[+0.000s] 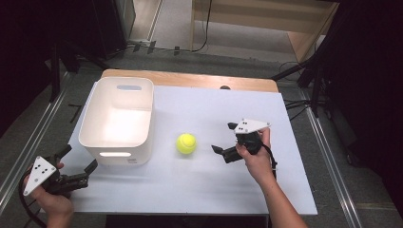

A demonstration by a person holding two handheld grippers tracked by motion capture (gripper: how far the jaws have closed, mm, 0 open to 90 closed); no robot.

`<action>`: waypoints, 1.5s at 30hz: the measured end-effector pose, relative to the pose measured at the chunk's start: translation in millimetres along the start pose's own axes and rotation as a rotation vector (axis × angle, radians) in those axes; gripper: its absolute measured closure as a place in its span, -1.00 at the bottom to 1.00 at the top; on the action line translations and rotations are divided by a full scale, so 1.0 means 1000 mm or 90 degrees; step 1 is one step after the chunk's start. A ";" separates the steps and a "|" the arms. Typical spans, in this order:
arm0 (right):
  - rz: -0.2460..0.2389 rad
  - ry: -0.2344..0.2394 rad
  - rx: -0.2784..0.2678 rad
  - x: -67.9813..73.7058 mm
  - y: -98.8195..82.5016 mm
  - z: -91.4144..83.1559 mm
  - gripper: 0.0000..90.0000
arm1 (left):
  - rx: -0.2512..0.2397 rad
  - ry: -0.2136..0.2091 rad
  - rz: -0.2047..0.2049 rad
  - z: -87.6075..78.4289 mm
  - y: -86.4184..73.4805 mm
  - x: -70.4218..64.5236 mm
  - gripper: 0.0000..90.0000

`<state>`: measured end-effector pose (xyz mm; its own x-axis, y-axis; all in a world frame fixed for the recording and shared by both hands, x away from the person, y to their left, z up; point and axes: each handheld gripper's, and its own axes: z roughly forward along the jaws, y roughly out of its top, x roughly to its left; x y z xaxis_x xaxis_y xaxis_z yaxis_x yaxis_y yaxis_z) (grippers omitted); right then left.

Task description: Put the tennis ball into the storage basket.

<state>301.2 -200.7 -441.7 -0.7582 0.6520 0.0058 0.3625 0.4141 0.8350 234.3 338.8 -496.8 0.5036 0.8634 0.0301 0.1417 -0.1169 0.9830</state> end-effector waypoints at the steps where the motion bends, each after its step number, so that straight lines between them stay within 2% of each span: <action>1: 0.000 0.002 0.004 0.000 0.001 0.001 -1.00 | 0.000 0.000 0.000 0.000 0.000 0.000 -1.00; 45: -0.047 0.062 0.078 0.015 0.033 0.057 -1.00 | 0.001 -0.004 0.001 0.000 0.000 0.000 -1.00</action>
<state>332.6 -140.8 -445.1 -0.8320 0.5548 0.0059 0.3629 0.5361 0.7622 234.3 338.7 -496.8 0.5091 0.8602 0.0303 0.1425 -0.1190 0.9826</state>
